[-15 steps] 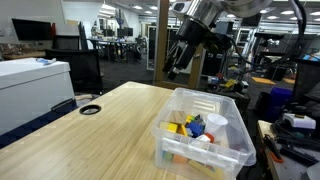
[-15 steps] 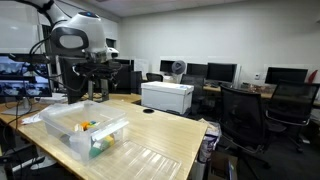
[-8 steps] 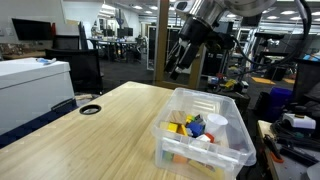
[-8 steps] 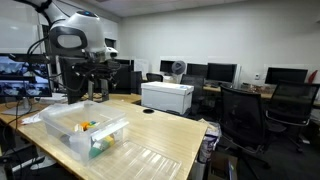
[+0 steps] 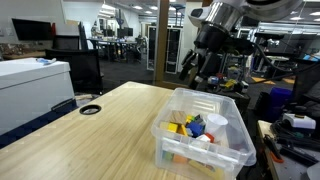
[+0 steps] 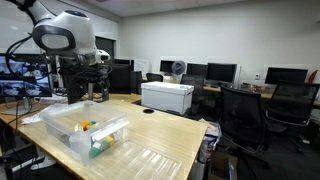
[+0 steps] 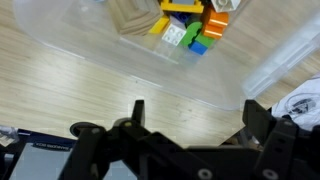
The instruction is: Remove the wooden toy block from the box, then the blue toy block and the white cup from the box
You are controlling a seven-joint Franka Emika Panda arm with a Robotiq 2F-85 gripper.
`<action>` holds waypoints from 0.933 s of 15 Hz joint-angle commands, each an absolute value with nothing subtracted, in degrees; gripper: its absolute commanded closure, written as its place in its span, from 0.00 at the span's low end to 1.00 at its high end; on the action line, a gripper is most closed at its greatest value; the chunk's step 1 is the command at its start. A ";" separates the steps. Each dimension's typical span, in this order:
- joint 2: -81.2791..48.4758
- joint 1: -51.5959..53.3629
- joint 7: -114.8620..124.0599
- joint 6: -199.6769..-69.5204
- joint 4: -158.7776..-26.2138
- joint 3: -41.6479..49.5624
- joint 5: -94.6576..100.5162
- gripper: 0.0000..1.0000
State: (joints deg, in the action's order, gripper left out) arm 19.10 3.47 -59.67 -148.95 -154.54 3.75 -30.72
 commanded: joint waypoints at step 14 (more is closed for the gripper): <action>12.07 4.58 -48.24 -158.33 -157.65 10.74 -26.14 0.00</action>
